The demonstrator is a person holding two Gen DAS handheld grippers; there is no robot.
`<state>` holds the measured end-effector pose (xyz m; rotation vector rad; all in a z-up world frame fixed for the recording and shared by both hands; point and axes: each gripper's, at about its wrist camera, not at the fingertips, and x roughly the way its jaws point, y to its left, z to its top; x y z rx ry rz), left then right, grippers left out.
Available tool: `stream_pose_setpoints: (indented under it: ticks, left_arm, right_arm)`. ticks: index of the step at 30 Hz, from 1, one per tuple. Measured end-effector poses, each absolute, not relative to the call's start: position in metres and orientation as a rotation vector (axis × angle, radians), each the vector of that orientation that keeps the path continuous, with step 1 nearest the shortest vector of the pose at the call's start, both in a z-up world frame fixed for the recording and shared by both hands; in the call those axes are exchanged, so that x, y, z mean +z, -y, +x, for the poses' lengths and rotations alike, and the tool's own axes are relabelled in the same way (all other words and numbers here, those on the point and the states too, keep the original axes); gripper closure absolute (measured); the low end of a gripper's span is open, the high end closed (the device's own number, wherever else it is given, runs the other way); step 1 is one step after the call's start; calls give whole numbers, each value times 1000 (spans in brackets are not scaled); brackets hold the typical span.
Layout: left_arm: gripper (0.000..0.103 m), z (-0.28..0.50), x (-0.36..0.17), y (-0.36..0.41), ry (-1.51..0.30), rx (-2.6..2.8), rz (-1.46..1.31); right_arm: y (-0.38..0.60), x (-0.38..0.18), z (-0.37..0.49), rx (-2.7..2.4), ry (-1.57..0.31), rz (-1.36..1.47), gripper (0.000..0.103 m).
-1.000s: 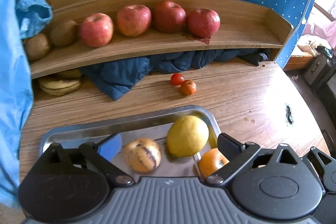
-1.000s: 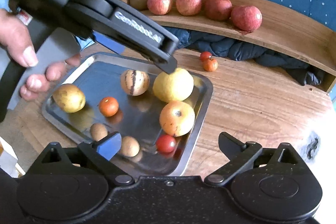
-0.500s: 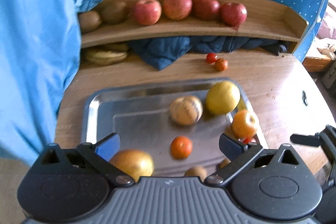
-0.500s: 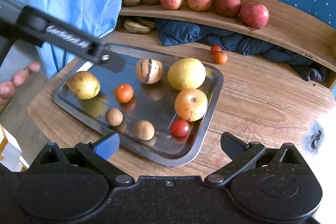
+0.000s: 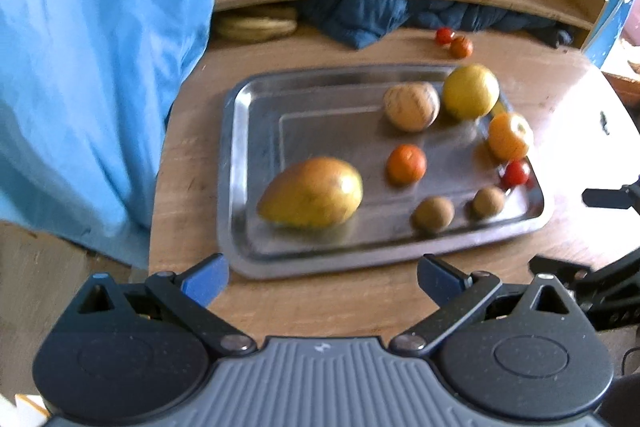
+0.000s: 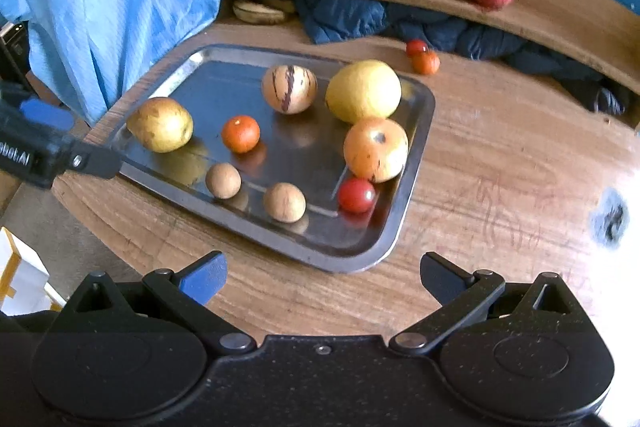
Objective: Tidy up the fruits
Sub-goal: 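Withdraw both tools from the tray toward the cherry tomato and small mandarin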
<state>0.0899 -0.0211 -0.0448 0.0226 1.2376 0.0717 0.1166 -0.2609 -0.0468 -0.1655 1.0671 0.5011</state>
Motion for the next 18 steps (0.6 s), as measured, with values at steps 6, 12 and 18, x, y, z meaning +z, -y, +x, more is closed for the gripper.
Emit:
stream_pose_setpoints:
  ticks: [6, 12, 18]
  left_arm:
    - [1, 85, -55, 15, -1312, 137, 41]
    - [1, 82, -54, 14, -1323, 160, 59]
    - [1, 85, -51, 12, -1313, 167, 70]
  right_arm:
    - [258, -49, 115, 505, -1088, -161, 1]
    - [255, -46, 114, 519, -1080, -154, 1]
    - [254, -44, 119, 522, -1069, -143, 1]
